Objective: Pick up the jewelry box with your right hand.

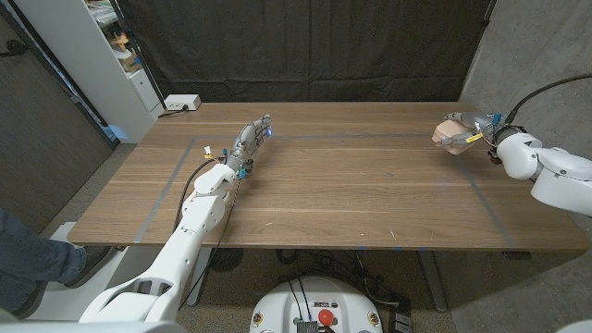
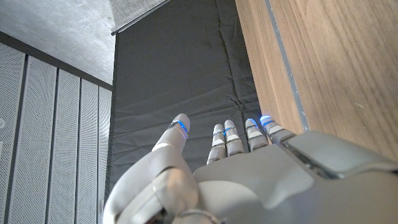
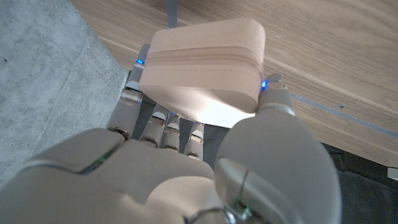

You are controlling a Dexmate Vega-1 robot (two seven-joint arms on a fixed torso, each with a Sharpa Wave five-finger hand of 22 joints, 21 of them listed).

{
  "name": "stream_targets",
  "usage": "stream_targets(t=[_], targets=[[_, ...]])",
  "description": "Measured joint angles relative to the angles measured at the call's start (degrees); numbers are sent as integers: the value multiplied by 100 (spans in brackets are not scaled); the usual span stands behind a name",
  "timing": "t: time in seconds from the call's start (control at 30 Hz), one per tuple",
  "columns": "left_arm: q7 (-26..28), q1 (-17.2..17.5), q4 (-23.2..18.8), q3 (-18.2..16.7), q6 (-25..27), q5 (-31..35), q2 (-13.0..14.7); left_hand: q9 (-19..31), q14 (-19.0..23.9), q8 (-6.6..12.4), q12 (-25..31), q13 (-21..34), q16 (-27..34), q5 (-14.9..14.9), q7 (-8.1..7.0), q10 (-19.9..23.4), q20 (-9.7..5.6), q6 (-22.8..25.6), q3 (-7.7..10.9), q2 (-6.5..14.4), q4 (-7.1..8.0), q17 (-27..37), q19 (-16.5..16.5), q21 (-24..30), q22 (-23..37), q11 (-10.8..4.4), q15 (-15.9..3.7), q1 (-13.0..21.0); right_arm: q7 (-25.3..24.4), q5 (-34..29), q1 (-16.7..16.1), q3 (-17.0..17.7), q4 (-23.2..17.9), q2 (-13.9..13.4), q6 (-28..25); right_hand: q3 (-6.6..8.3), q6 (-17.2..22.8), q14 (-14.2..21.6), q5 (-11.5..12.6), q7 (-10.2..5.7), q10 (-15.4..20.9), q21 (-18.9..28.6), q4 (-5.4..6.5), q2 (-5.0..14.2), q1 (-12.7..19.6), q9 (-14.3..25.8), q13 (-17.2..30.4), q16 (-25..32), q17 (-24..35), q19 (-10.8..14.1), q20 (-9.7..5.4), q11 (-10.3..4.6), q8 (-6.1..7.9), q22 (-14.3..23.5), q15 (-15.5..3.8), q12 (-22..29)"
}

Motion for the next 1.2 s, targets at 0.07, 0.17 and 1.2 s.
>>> stream_targets(t=[0.07, 0.17, 1.2], targets=[[0, 4, -7, -2, -9, -2, 0, 0, 0, 0, 0, 0, 0, 0, 0, 0, -19, 0, 0, 0, 0, 0, 19, 0, 0, 0, 0, 0, 1, 2, -24, 35, -45, -41, -6, 0, 0, 0, 0, 0, 0, -12, 0, 0, 0, 0, 0, 0, 0, 0, 0, 0, 0, 0, 0, 0], [0, 32, -55, -12, -23, -9, 4, 0, 0, 0, 0, 0, 0, 0, 0, 0, -19, 0, 0, 0, 0, 0, 19, 0, 0, 0, 0, 0, 2, 17, -55, 83, -99, -90, -24, 0, 0, 0, -22, 0, 19, -26, 0, 0, 0, 0, 0, 0, 0, 0, 0, 19, -5, 0, 1, 0], [-12, 137, -218, -1, -34, -60, 33, 0, 53, 0, 0, 0, 0, 23, 31, 30, -102, 31, 48, 30, 0, 1, 58, -21, 0, 30, -151, 30, -74, 234, -407, 612, -484, -506, -224, -24, -30, -9, -87, 29, 19, -68, 9, 0, 0, 28, 21, -34, -10, 0, 0, 19, -44, 0, 10, -5]])
